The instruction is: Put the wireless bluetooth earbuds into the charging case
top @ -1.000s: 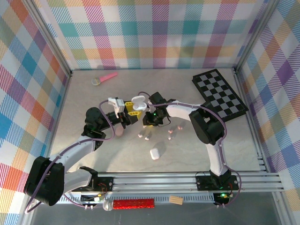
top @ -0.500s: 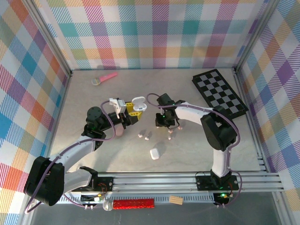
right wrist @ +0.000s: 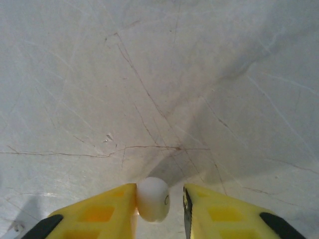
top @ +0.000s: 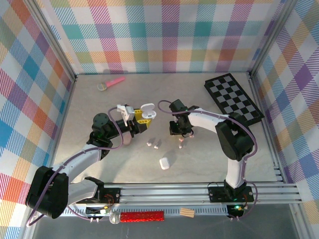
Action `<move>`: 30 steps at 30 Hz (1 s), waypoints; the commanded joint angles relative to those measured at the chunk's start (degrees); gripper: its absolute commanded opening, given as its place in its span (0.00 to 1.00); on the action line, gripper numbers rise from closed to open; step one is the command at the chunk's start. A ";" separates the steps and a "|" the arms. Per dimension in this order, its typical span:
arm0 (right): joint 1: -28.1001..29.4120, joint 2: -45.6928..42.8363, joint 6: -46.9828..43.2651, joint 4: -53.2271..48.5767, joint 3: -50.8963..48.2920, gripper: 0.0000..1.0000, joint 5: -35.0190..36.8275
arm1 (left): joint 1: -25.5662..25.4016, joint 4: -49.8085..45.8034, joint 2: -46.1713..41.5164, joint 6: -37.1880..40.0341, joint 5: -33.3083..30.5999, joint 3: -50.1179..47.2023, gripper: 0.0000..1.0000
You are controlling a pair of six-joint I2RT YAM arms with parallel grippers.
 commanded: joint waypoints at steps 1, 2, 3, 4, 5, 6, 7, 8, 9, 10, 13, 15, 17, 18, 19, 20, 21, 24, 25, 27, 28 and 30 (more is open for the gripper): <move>0.46 -0.06 -0.24 0.41 0.87 0.35 -3.09 | 0.58 0.65 -0.42 1.14 0.17 0.69 0.43; 0.40 0.04 0.00 0.95 0.95 0.36 -4.03 | 0.58 0.60 -0.51 1.05 0.18 0.65 0.43; 0.45 0.04 0.21 1.56 1.09 0.37 -5.05 | 0.58 0.52 -0.54 1.13 0.20 0.69 0.43; 0.43 0.20 0.53 2.03 1.06 0.37 -5.71 | 0.58 0.47 -0.54 1.13 0.20 0.62 0.43; 0.46 0.36 0.78 2.54 1.09 0.37 -6.23 | 0.58 0.43 -0.56 1.14 0.14 0.56 0.43; 0.39 0.70 0.99 2.70 1.21 0.37 -6.59 | 0.65 0.34 -0.59 1.14 0.26 0.56 0.43; 0.36 0.95 1.04 2.75 1.39 0.38 -6.71 | 0.58 0.31 -0.70 1.16 0.30 0.56 0.43; 0.39 1.29 1.23 2.83 1.56 0.38 -6.90 | 0.54 0.35 -0.68 1.14 0.25 0.64 0.43; 0.38 1.44 1.48 3.09 1.57 0.38 -6.99 | 0.58 0.33 -0.57 1.14 0.27 0.65 0.43; 0.44 1.57 1.74 3.29 1.54 0.38 -6.93 | 0.58 0.28 -0.61 1.14 0.35 0.69 0.43; 0.36 1.88 1.98 3.58 1.58 0.37 -6.91 | 0.57 0.26 -0.47 1.14 0.44 0.65 0.43; 0.38 1.97 2.27 3.76 1.48 0.36 -6.78 | 0.52 0.32 -0.30 1.14 0.44 0.70 0.43; 0.38 2.03 2.84 3.98 1.31 0.36 -6.60 | 0.53 0.42 -0.27 1.14 0.52 0.74 0.43; 0.27 2.06 3.33 4.06 1.31 0.37 -6.35 | 0.50 0.50 -0.21 1.05 0.65 0.74 0.43; 0.29 1.91 3.89 4.45 1.08 0.37 -6.21 | 0.49 0.50 -0.27 1.05 0.64 0.68 0.43; 0.14 1.69 4.55 5.25 0.67 0.39 -6.48 | 0.49 0.45 -0.22 1.05 0.58 0.65 0.43; -0.09 1.71 5.43 6.00 0.36 0.41 -7.19 | 0.49 0.46 -0.21 1.05 0.60 0.65 0.43; -1.10 2.14 8.46 8.62 -0.32 0.41 -10.29 | 0.49 0.43 -0.08 1.06 0.70 0.73 0.43; -1.41 2.23 9.23 9.19 -0.43 0.41 -10.63 | 0.49 0.55 -0.01 1.09 0.66 0.74 0.43; -1.71 2.39 10.31 10.00 -0.42 0.39 -10.53 | 0.49 0.69 0.06 1.06 0.74 0.74 0.43; -1.82 2.70 10.49 9.77 -0.04 0.39 -10.38 | 0.49 0.67 0.01 1.04 0.78 0.74 0.43; -2.08 3.52 10.51 8.79 0.89 0.38 -10.04 | 0.49 0.68 -0.15 1.01 0.78 0.74 0.43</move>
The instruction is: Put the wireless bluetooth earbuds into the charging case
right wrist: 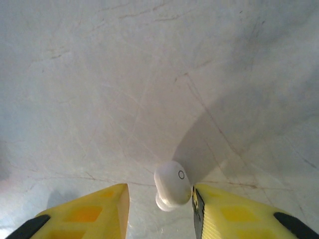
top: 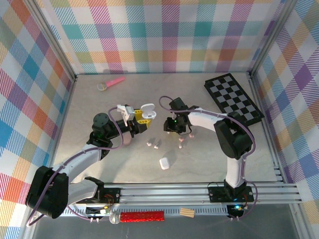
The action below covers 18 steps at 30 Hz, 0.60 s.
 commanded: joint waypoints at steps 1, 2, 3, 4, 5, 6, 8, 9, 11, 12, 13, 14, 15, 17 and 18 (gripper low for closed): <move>-0.68 2.21 2.25 0.22 0.89 0.38 -0.92 | 0.49 0.97 -0.10 0.97 0.73 0.74 0.43; -0.69 2.48 2.21 0.30 0.98 0.37 -0.91 | 0.50 0.92 -0.17 1.11 0.69 0.74 0.43; -0.71 2.80 2.15 0.40 1.02 0.36 -1.12 | 0.49 0.97 -0.14 1.07 0.73 0.74 0.43; -0.76 3.06 2.11 0.48 1.18 0.36 -1.33 | 0.49 0.97 -0.11 1.02 0.70 0.74 0.43; -0.77 3.36 2.12 0.56 1.29 0.36 -1.52 | 0.49 0.97 -0.10 1.01 0.73 0.74 0.43; -0.76 3.52 2.12 0.89 1.29 0.36 -1.68 | 0.49 0.96 -0.02 0.97 0.81 0.74 0.43; -0.77 3.69 1.99 1.26 1.37 0.36 -2.23 | 0.49 0.96 -0.01 1.10 0.75 0.74 0.43; -0.77 3.80 1.87 1.28 1.40 0.36 -2.40 | 0.51 0.95 0.08 1.04 0.79 0.82 0.43; -0.77 3.87 1.60 1.11 1.59 0.35 -2.50 | 0.49 0.97 0.23 0.98 0.92 0.91 0.43; -0.79 3.83 1.30 0.89 1.66 0.32 -2.41 | 0.49 0.96 0.33 1.05 0.91 1.00 0.43; -0.78 3.87 1.06 0.63 1.79 0.31 -2.32 | 0.49 0.96 0.39 1.07 0.94 1.07 0.43; -0.77 3.91 0.72 0.29 1.86 0.29 -2.24 | 0.49 0.99 0.40 1.07 0.96 1.09 0.43; -0.77 4.04 -0.12 -0.22 2.07 0.29 -2.23 | 0.49 1.06 0.34 1.05 1.01 1.09 0.43; -0.77 4.50 -1.56 -1.56 2.74 0.27 -2.11 | 0.49 1.06 0.41 1.07 0.99 1.11 0.43; -0.77 4.59 -2.07 -2.00 2.80 0.26 -1.82 | 0.54 1.05 0.45 1.06 1.03 1.17 0.43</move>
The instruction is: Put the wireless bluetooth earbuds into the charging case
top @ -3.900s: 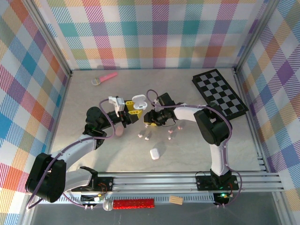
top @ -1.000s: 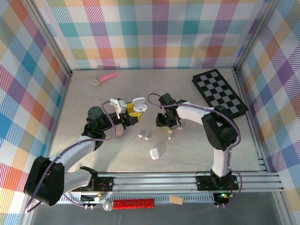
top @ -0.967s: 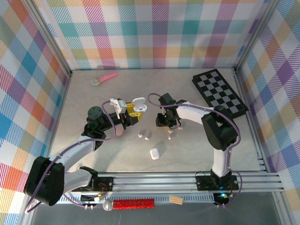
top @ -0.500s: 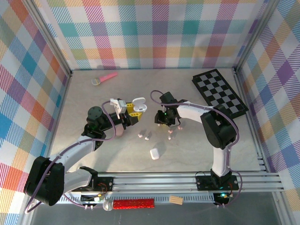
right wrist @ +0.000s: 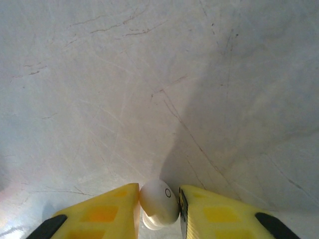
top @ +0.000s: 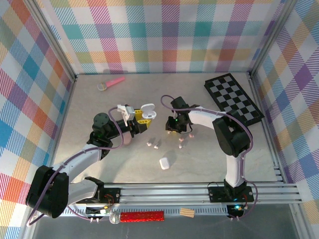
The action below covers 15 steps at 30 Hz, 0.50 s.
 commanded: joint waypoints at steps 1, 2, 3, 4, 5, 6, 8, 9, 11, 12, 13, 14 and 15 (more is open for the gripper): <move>0.15 2.33 -2.71 -1.65 1.43 0.25 0.32 | 0.49 1.01 0.14 1.09 0.99 1.18 0.43; 0.16 2.30 -3.04 -2.09 1.59 0.24 0.75 | 0.49 1.06 0.19 1.05 0.98 1.18 0.43; 0.17 2.28 -3.41 -2.68 1.66 0.23 1.57 | 0.49 1.06 0.15 1.06 0.92 1.18 0.43; 0.14 2.09 -3.65 -3.14 1.72 0.22 2.27 | 0.49 1.09 0.13 1.05 0.84 1.18 0.43; 0.17 1.70 -3.77 -3.40 1.55 0.21 3.09 | 0.49 1.14 0.16 1.14 0.69 1.09 0.43; 0.17 1.27 -3.85 -3.65 1.48 0.21 3.73 | 0.49 1.22 0.23 1.14 0.63 1.04 0.43; 0.17 0.32 -3.94 -4.07 1.28 0.21 5.03 | 0.49 1.32 0.38 1.24 0.39 0.91 0.43; 0.17 -0.25 -3.92 -4.28 1.03 0.20 5.71 | 0.49 1.29 0.57 1.32 0.30 0.91 0.43; 0.24 -1.28 -4.02 -4.83 0.79 0.20 7.30 | 0.49 1.06 0.74 1.60 0.06 0.90 0.43; 0.25 -1.83 -4.19 -5.20 0.59 0.20 8.33 | 0.49 0.82 0.79 1.73 -0.09 0.91 0.43; 0.34 -2.23 -4.51 -5.76 0.66 0.20 9.27 | 0.49 0.58 0.85 1.96 -0.19 1.01 0.43; 0.45 -2.61 -4.81 -6.49 0.72 0.20 10.57 | 0.54 0.42 0.82 2.06 -0.31 1.00 0.43; 0.66 -2.90 -5.28 -7.41 0.91 0.20 12.09 | 0.49 0.29 0.82 2.16 -0.46 1.00 0.43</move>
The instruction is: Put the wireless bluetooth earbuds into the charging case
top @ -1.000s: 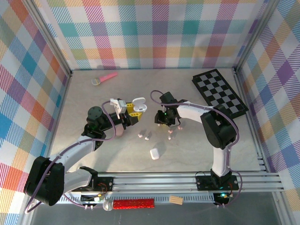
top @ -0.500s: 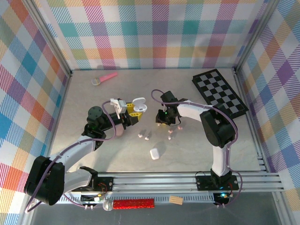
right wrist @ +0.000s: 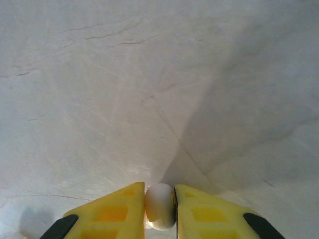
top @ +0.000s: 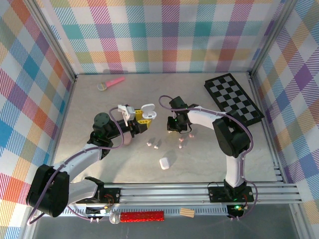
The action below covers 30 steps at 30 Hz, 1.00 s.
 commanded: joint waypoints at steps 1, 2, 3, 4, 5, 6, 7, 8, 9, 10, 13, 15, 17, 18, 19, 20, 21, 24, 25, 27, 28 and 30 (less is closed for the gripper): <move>0.55 -2.31 -2.53 -5.60 0.34 0.20 7.22 | 0.49 0.20 0.22 1.43 -0.34 1.01 0.43; 0.89 -2.40 -3.20 -6.87 0.78 0.20 9.15 | 0.49 0.16 0.16 1.52 -0.54 1.00 0.43; 1.21 -2.30 -3.78 -8.31 1.33 0.20 11.25 | 0.49 0.23 0.12 1.60 -0.69 0.91 0.43; 1.46 -2.32 -4.23 -9.38 1.74 0.20 12.86 | 0.49 0.30 0.11 1.61 -0.78 0.83 0.43; 1.82 -2.38 -4.63 -10.46 2.12 0.20 14.73 | 0.49 0.26 -0.03 1.69 -0.95 0.74 0.43; 2.17 -2.41 -5.11 -11.39 2.47 0.20 16.66 | 0.49 0.22 0.04 1.87 -1.16 0.74 0.43; 2.39 -2.61 -5.40 -11.93 2.57 0.20 17.94 | 0.49 0.10 0.08 1.98 -1.33 0.65 0.43; 2.49 -3.03 -5.37 -12.12 2.45 0.20 18.60 | 0.49 0.02 0.28 2.15 -1.58 0.57 0.43; 2.43 -3.78 -5.22 -11.52 1.81 0.20 18.65 | 0.49 0.11 0.42 2.17 -1.87 0.48 0.43; 2.41 -4.72 -5.06 -10.99 1.14 0.20 18.72 | 0.49 0.18 0.52 2.22 -2.10 0.40 0.43; 2.41 -7.31 -4.92 -11.04 0.09 0.20 19.82 | 0.49 0.69 1.04 2.27 -2.77 0.12 0.43; 2.41 -8.73 -5.13 -11.92 -0.14 0.20 20.54 | 0.49 0.69 1.46 2.48 -3.25 0.14 0.43; 2.49 -10.25 -5.44 -12.89 -0.03 0.20 21.63 | 0.41 0.65 1.70 2.66 -3.42 0.08 0.43; 2.55 -10.93 -5.79 -13.66 0.14 0.20 22.37 | 0.41 0.65 1.79 2.75 -3.60 0.04 0.43; 2.79 -11.38 -6.11 -14.89 0.57 0.20 23.84 | 0.41 0.73 1.86 2.83 -3.67 0.03 0.42; 3.20 -11.49 -6.55 -16.18 1.28 0.20 25.70 | 0.41 0.62 1.89 2.99 -3.89 0.03 0.43; 3.78 -11.38 -6.98 -18.14 2.42 0.20 28.13 | 0.42 0.60 1.88 3.09 -4.11 0.04 0.43; 5.60 -10.61 -8.11 -23.25 5.73 0.20 34.96 | 0.41 0.07 1.88 3.62 -4.56 0.03 0.43; 6.26 -10.41 -8.33 -24.65 6.60 0.20 36.93 | 0.41 -0.27 1.79 3.87 -4.63 0.03 0.43; 7.08 -10.23 -8.26 -26.22 7.88 0.20 39.18 | 0.41 -1.44 1.46 4.49 -4.92 0.16 0.43; 7.39 -10.23 -8.31 -26.82 8.39 0.20 40.00 | 0.48 -2.12 1.33 4.83 -4.99 0.33 0.43; 7.91 -9.99 -8.10 -27.84 9.23 0.20 40.95 | 0.43 -3.14 1.12 5.29 -5.20 0.56 0.43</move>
